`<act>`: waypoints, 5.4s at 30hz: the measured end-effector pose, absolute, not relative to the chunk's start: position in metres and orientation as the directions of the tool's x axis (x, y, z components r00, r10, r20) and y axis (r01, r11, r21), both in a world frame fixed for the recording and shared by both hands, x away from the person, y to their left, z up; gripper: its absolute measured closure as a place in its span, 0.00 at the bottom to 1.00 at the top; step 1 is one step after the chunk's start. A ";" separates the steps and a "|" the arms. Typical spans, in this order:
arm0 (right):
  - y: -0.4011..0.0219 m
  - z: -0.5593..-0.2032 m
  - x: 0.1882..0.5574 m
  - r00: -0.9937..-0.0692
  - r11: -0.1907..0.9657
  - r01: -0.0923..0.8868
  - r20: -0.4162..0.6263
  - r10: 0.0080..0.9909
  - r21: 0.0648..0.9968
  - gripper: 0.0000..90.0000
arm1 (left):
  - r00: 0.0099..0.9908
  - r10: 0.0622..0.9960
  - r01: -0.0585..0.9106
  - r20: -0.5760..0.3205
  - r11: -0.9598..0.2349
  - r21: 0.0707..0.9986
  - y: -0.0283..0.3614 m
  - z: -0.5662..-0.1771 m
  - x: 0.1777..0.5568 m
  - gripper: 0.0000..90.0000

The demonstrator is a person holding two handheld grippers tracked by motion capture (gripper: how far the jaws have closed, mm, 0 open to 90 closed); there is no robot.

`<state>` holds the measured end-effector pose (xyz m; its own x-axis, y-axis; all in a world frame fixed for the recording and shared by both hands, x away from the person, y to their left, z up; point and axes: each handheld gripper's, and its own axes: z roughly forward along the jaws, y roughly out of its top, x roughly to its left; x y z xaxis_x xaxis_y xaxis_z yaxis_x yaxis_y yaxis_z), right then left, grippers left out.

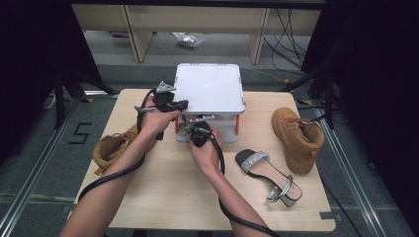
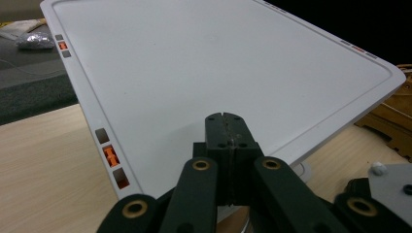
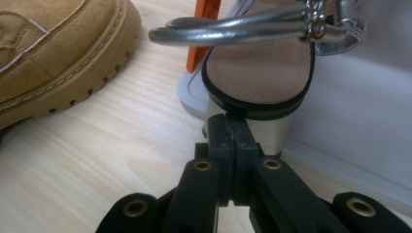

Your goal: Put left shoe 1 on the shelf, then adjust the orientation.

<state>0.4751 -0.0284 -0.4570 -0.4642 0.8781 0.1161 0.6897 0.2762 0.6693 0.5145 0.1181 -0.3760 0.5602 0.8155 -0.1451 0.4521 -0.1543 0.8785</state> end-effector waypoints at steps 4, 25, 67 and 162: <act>-0.027 -0.459 0.479 -0.464 0.278 0.691 0.114 0.879 0.667 1.00 | 0.560 0.816 0.456 -0.145 -0.156 0.876 0.118 -0.375 0.515 1.00; -0.014 -0.471 0.496 -0.476 0.298 0.669 0.084 0.876 0.680 0.99 | 0.561 0.814 0.457 -0.150 -0.154 0.876 0.118 -0.375 0.515 1.00; -0.031 -0.468 0.484 -0.478 0.333 0.626 0.011 0.878 0.705 0.95 | 0.565 0.815 0.446 -0.131 -0.168 0.879 0.117 -0.375 0.514 1.00; -0.255 -0.473 0.422 -0.614 0.612 0.787 -0.009 0.790 0.080 0.45 | 0.568 0.815 0.464 -0.112 -0.206 0.861 0.116 -0.371 0.516 1.00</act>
